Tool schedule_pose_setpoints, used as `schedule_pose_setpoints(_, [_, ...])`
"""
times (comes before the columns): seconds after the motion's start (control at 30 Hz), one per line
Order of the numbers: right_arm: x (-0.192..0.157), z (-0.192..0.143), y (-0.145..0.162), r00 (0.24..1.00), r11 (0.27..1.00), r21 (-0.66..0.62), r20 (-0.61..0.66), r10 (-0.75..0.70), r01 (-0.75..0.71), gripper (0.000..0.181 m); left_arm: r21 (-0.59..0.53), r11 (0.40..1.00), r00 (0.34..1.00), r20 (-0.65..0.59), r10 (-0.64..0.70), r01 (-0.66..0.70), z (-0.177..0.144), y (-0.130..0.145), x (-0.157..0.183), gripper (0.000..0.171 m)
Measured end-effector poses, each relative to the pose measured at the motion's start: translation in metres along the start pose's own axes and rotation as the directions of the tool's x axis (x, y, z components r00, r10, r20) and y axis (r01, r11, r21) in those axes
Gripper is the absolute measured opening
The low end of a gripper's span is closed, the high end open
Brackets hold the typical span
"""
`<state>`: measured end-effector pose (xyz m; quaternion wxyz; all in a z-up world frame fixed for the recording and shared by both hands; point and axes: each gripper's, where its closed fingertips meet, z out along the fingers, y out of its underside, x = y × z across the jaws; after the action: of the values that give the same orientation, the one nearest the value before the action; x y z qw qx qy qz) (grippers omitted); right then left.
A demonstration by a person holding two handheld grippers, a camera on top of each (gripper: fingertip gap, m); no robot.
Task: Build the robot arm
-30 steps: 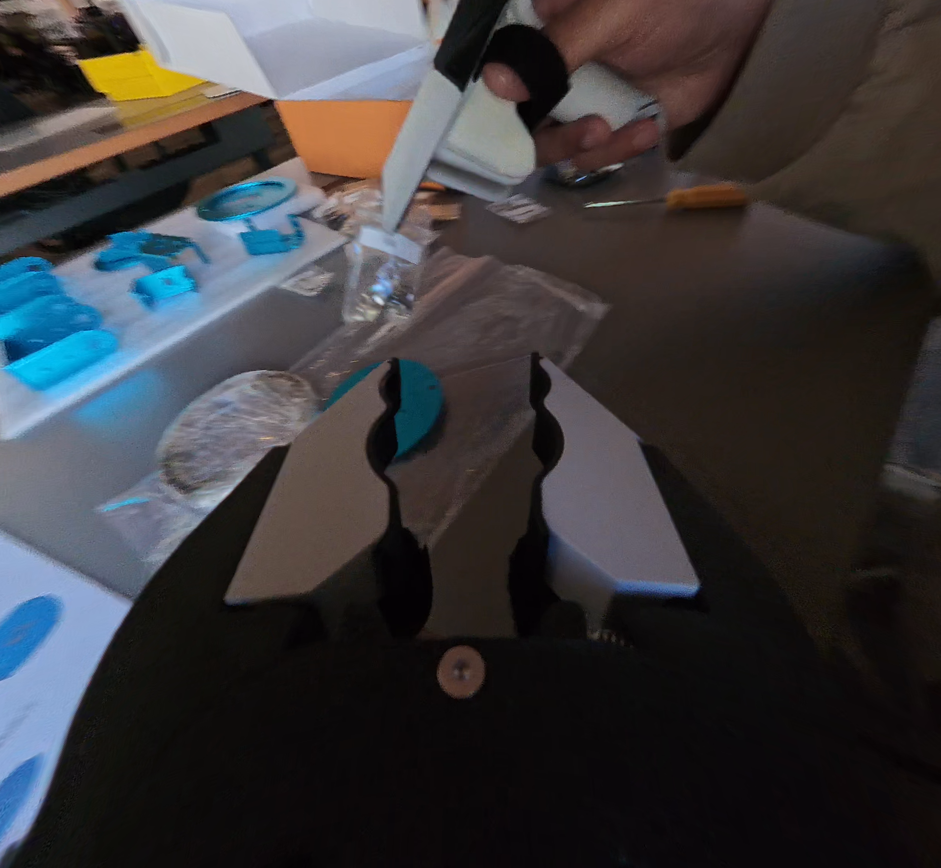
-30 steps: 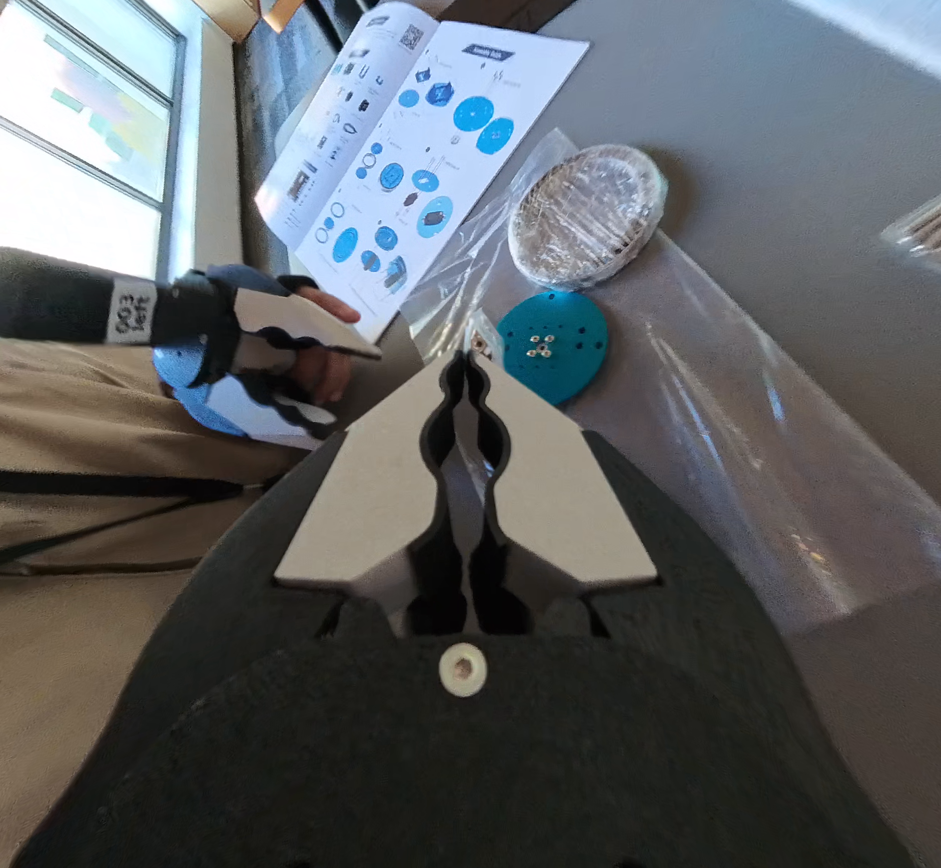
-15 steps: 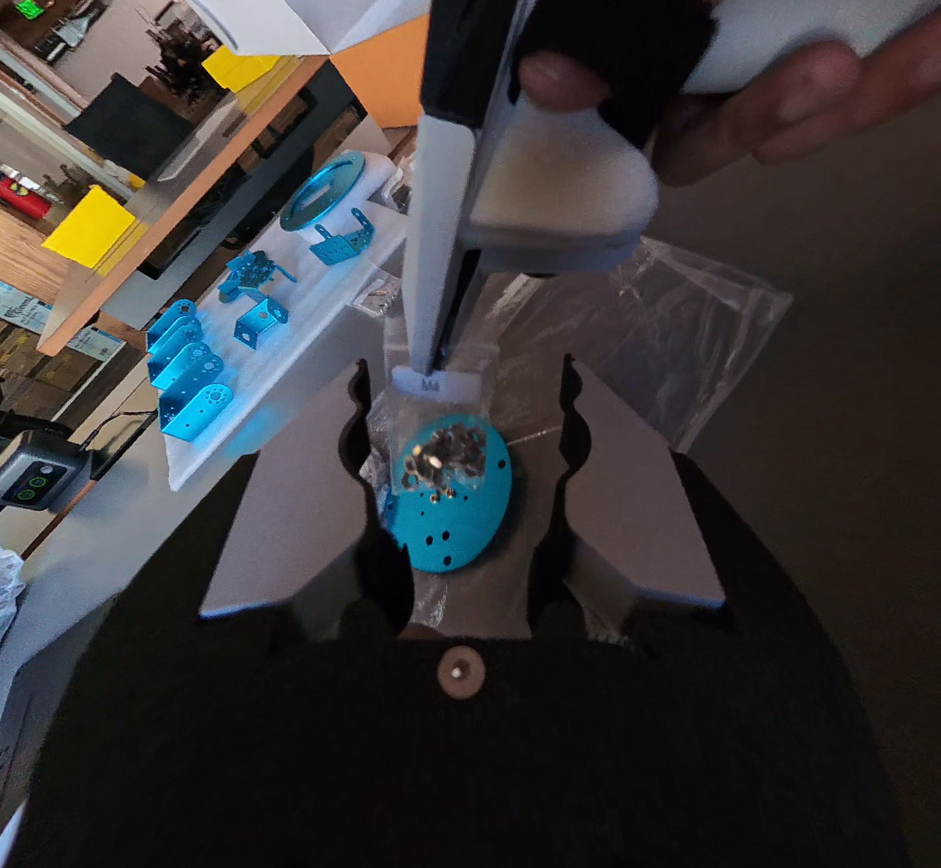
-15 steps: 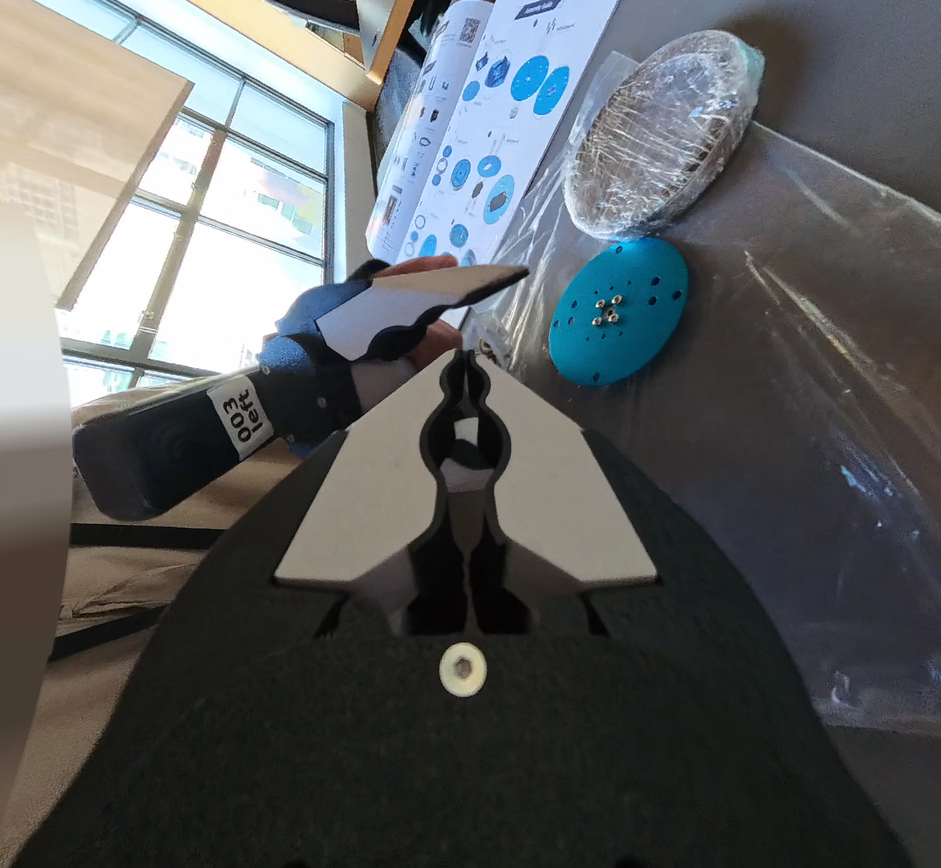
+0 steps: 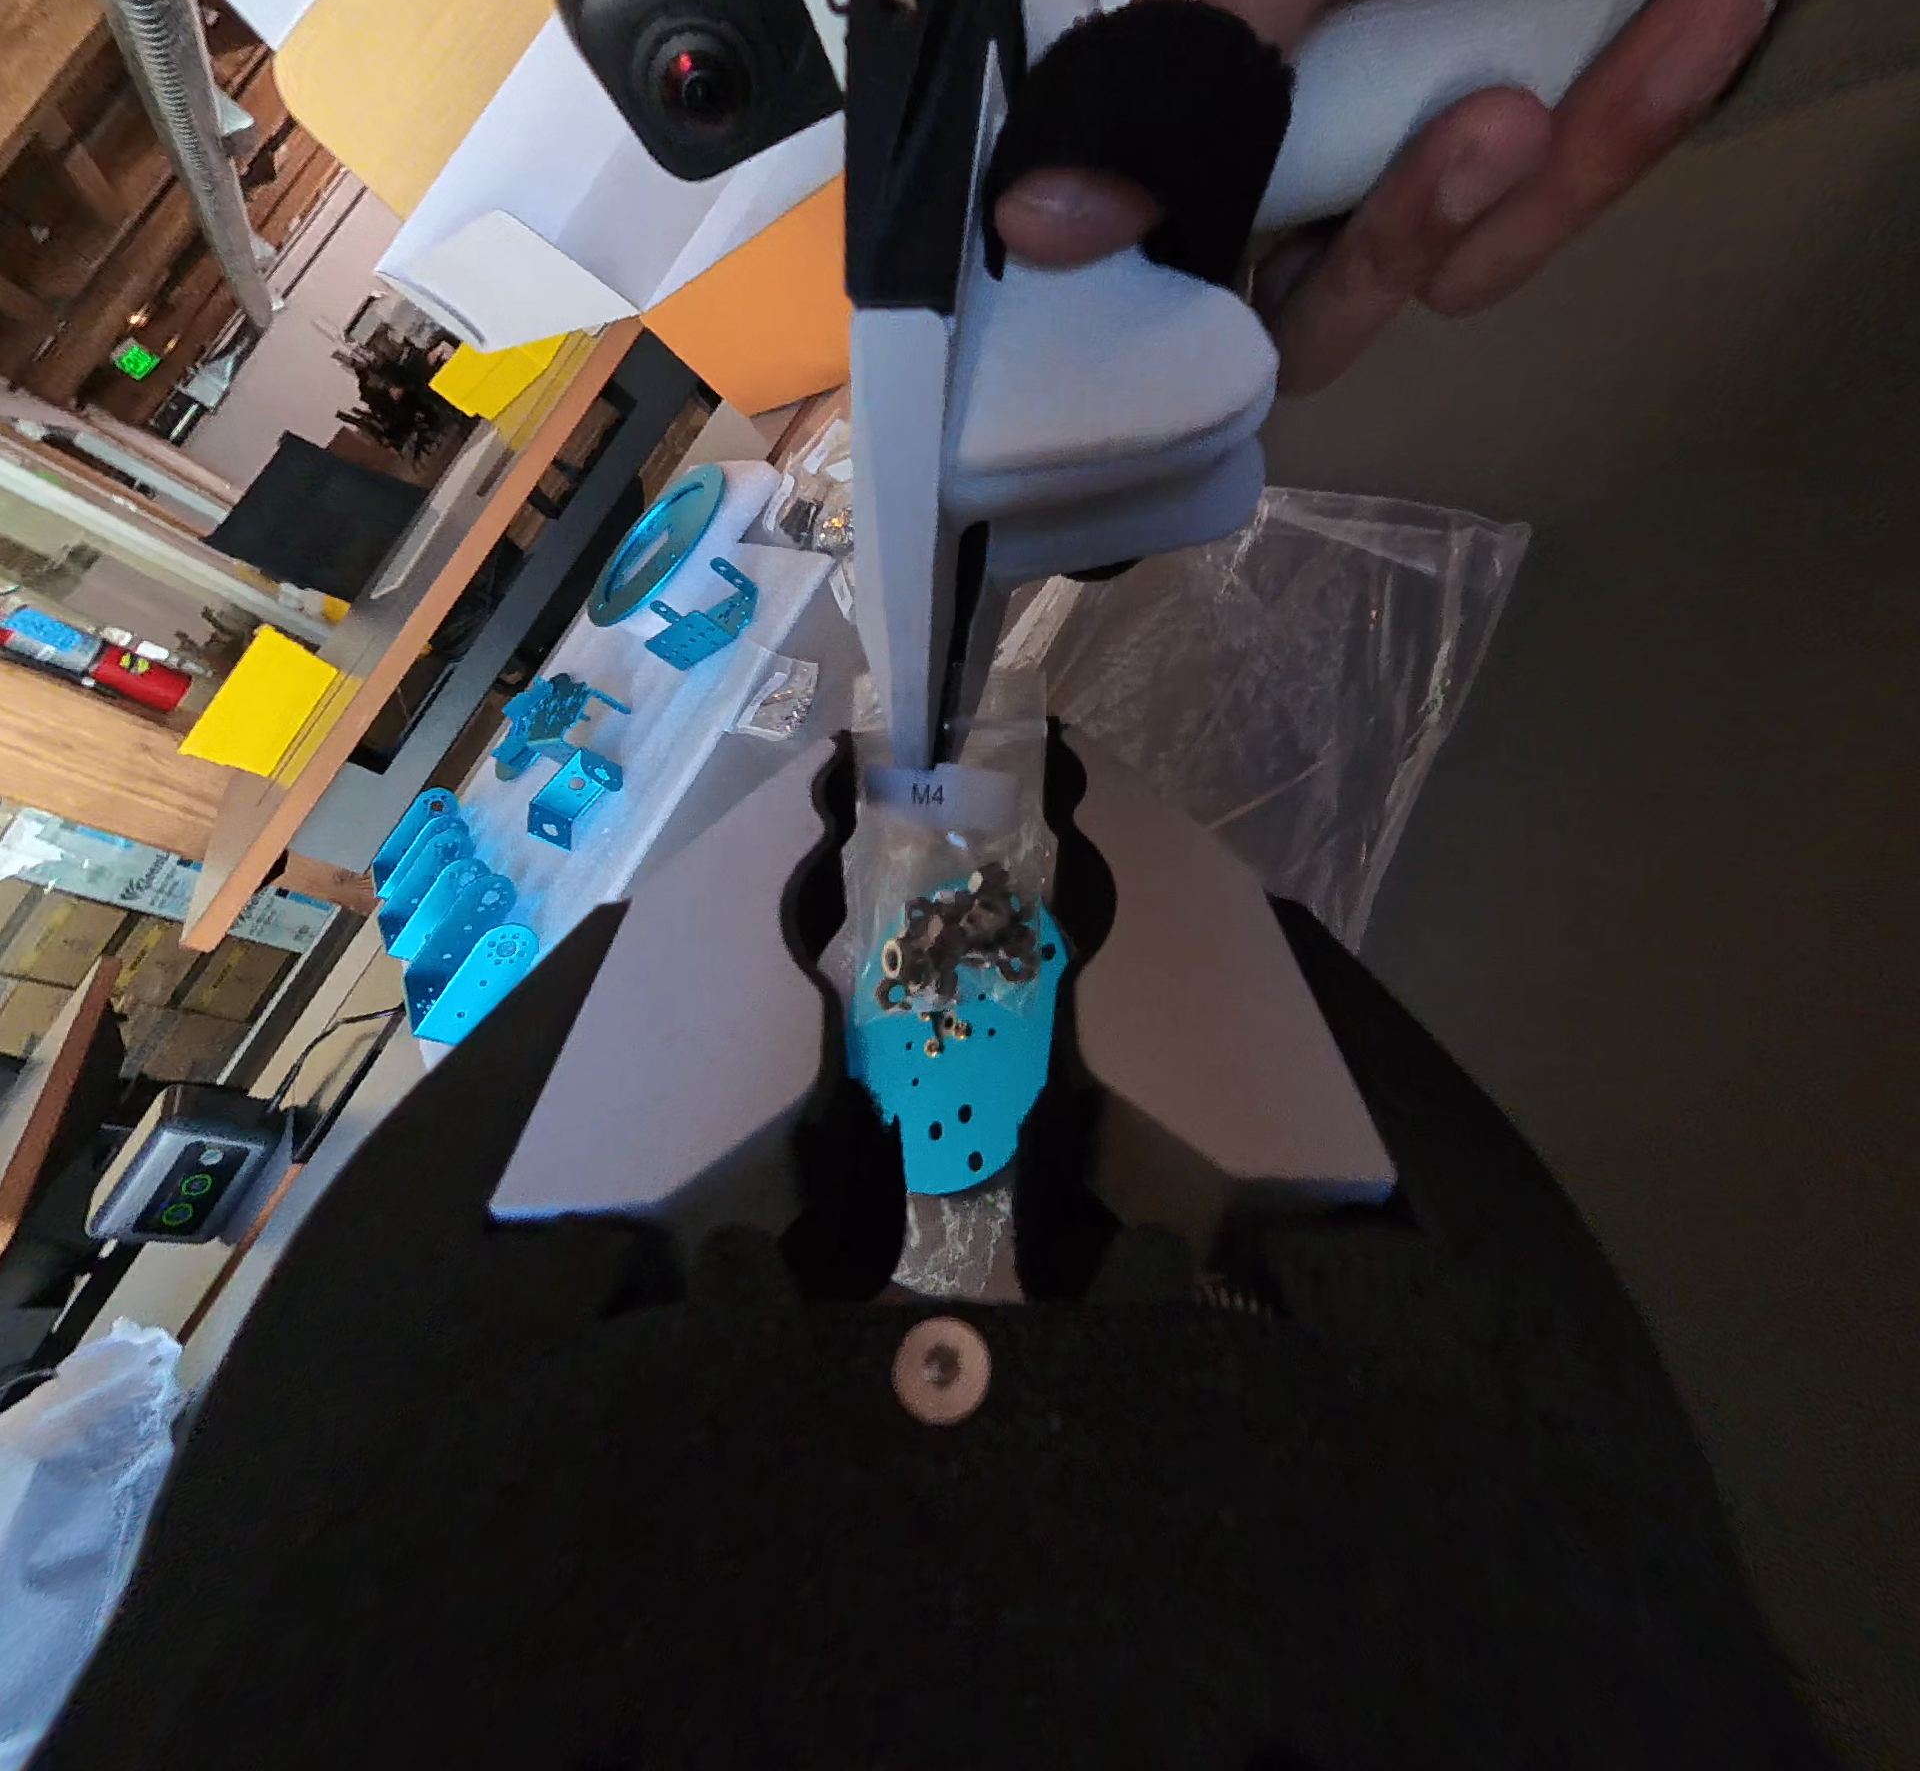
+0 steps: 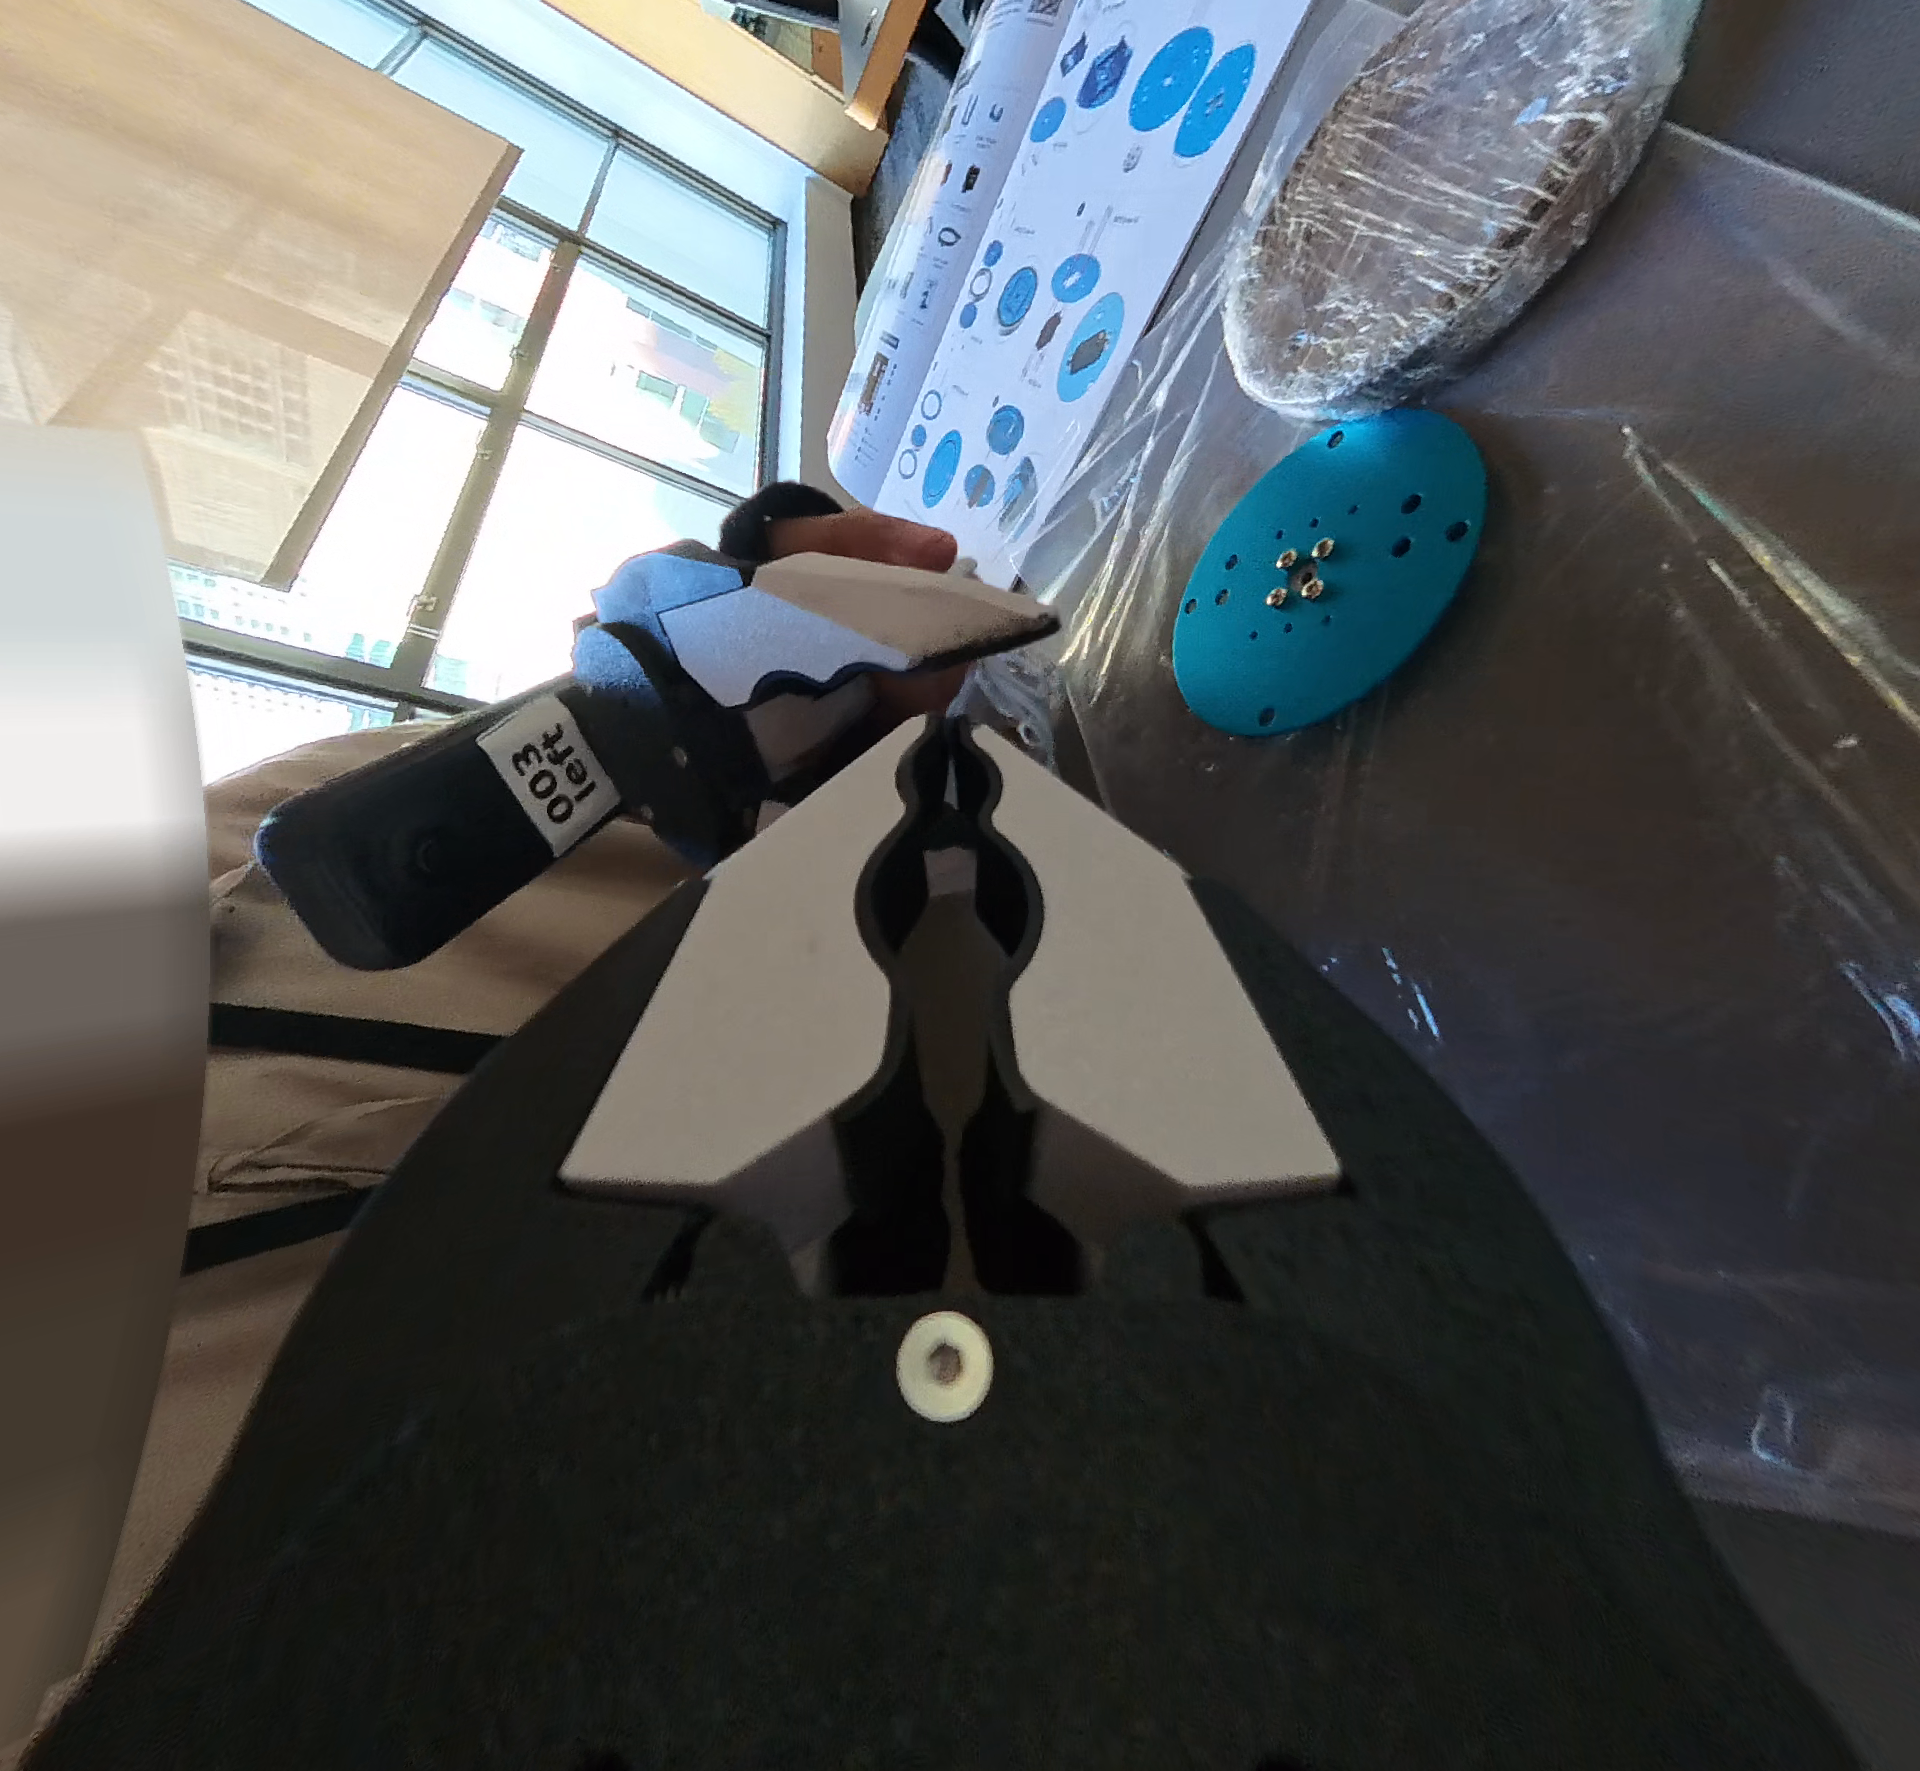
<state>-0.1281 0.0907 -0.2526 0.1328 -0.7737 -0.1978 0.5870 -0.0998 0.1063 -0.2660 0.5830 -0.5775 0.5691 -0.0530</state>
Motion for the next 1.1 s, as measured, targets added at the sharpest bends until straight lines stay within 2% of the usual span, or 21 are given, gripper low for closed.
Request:
schedule_pose_setpoints(0.13, [0.002, 0.001, 0.0, 1.0, 1.0, 0.0, 0.021, -0.024, 0.024, 0.004, -0.007, 0.998, 0.997, -0.049, 0.056, -0.056, 0.0, 0.009, 0.001, 0.025])
schedule_pose_setpoints(0.33, [0.01, -0.004, -0.007, 0.998, 0.999, 0.042, 0.057, -0.032, 0.029, 0.01, -0.026, 0.988, 0.985, -0.088, 0.147, -0.15, 0.005, 0.013, -0.001, 0.029])
schedule_pose_setpoints(0.47, [0.016, -0.001, -0.006, 0.996, 0.995, 0.038, 0.004, -0.088, 0.088, 0.013, -0.035, 0.99, 0.986, -0.098, 0.134, -0.138, 0.013, 0.013, -0.001, 0.029])
schedule_pose_setpoints(0.53, [0.02, 0.0, -0.005, 0.991, 0.992, 0.031, -0.048, -0.123, 0.124, 0.001, -0.034, 0.99, 0.986, -0.103, 0.132, -0.137, 0.017, 0.013, 0.001, 0.031])
schedule_pose_setpoints(0.6, [0.026, -0.003, -0.007, 0.983, 0.987, 0.031, -0.101, -0.155, 0.159, 0.0, -0.025, 0.991, 0.987, -0.093, 0.129, -0.132, 0.019, 0.015, 0.0, 0.038])
schedule_pose_setpoints(0.67, [0.023, -0.009, -0.009, 0.977, 0.979, 0.041, -0.081, -0.195, 0.199, 0.0, 0.021, 0.999, 0.993, -0.114, 0.044, -0.042, 0.016, 0.011, -0.003, 0.045])
schedule_pose_setpoints(0.73, [0.02, -0.015, -0.01, 0.972, 0.971, 0.057, -0.049, -0.231, 0.234, 0.0, 0.065, 0.986, 0.97, -0.2, -0.14, 0.155, 0.009, 0.007, -0.007, 0.049])
schedule_pose_setpoints(0.8, [0.014, -0.019, -0.012, 0.961, 0.957, 0.091, -0.01, -0.275, 0.275, 0.0, 0.07, 0.916, 0.878, -0.322, -0.355, 0.396, 0.002, 0.004, -0.015, 0.051])
schedule_pose_setpoints(0.9, [-0.002, -0.025, -0.013, 0.948, 0.947, 0.121, 0.079, -0.307, 0.297, 0.0, 0.059, 0.735, 0.654, -0.507, -0.561, 0.676, -0.01, -0.006, -0.03, 0.051])
schedule_pose_setpoints(0.97, [-0.011, -0.029, -0.016, 0.935, 0.935, 0.159, 0.116, -0.335, 0.316, 0.0, 0.015, 0.626, 0.501, -0.615, -0.609, 0.78, -0.017, -0.013, -0.033, 0.05])
schedule_pose_setpoints(1.03, [-0.015, -0.032, -0.018, 0.935, 0.938, 0.175, 0.144, -0.325, 0.299, 0.0, -0.079, 0.534, 0.326, -0.715, -0.619, 0.842, -0.023, -0.019, -0.028, 0.05])
schedule_pose_setpoints(1.1, [-0.018, -0.034, -0.02, 0.934, 0.942, 0.198, 0.185, -0.307, 0.27, 0.0, -0.147, 0.445, 0.183, -0.765, -0.618, 0.883, -0.026, -0.023, -0.028, 0.041])
